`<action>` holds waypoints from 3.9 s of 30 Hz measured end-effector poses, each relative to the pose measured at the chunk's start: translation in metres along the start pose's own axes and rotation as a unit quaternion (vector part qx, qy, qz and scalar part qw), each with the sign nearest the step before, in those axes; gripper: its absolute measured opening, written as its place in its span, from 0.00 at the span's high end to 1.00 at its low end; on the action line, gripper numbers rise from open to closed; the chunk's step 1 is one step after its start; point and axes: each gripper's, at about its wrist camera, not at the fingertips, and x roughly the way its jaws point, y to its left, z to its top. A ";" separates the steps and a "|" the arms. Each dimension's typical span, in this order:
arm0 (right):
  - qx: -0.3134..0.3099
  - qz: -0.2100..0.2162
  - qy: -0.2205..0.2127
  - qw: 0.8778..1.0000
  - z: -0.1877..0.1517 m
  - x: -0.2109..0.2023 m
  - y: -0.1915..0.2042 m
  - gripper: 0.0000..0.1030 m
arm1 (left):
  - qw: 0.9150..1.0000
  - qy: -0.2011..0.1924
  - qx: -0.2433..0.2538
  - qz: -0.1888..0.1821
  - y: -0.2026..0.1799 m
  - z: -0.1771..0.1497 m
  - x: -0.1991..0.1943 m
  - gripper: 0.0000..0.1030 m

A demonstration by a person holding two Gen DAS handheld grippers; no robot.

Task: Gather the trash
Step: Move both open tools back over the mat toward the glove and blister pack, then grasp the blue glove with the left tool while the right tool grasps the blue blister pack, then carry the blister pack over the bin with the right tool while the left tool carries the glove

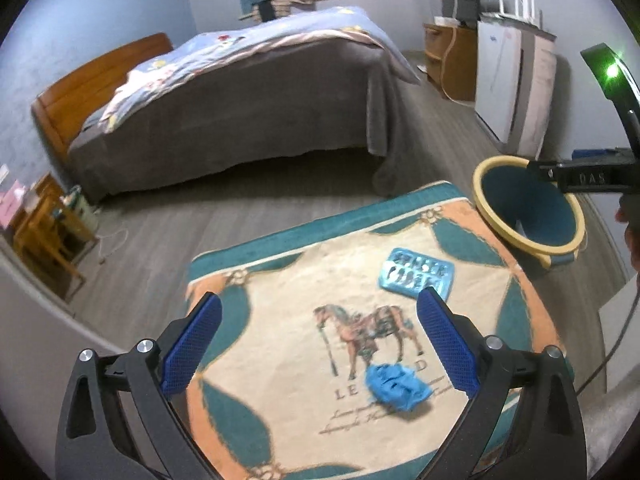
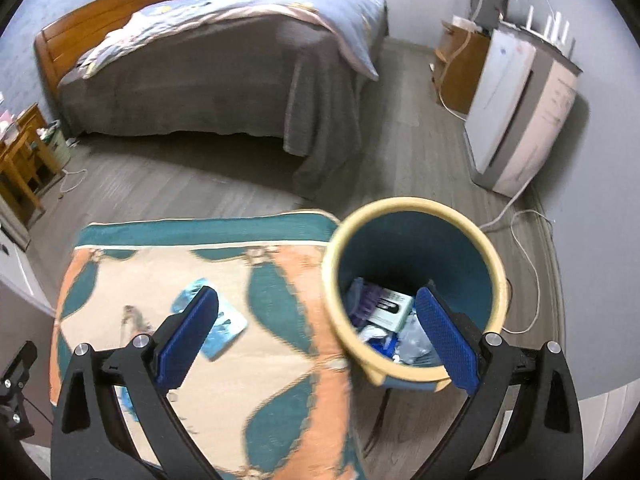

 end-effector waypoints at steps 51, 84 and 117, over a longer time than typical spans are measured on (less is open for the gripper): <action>-0.128 -0.001 0.107 0.986 -0.036 0.102 0.075 0.06 | 0.983 0.141 -0.020 -0.118 -0.034 -0.089 0.116 0.70; -0.162 0.051 0.191 0.967 -0.037 0.193 0.118 0.31 | 0.984 0.149 -0.085 -0.051 0.036 -0.072 0.160 0.69; -0.074 0.011 0.059 0.995 -0.016 0.008 0.011 0.32 | 0.995 0.036 -0.055 -0.078 -0.014 0.000 0.077 0.70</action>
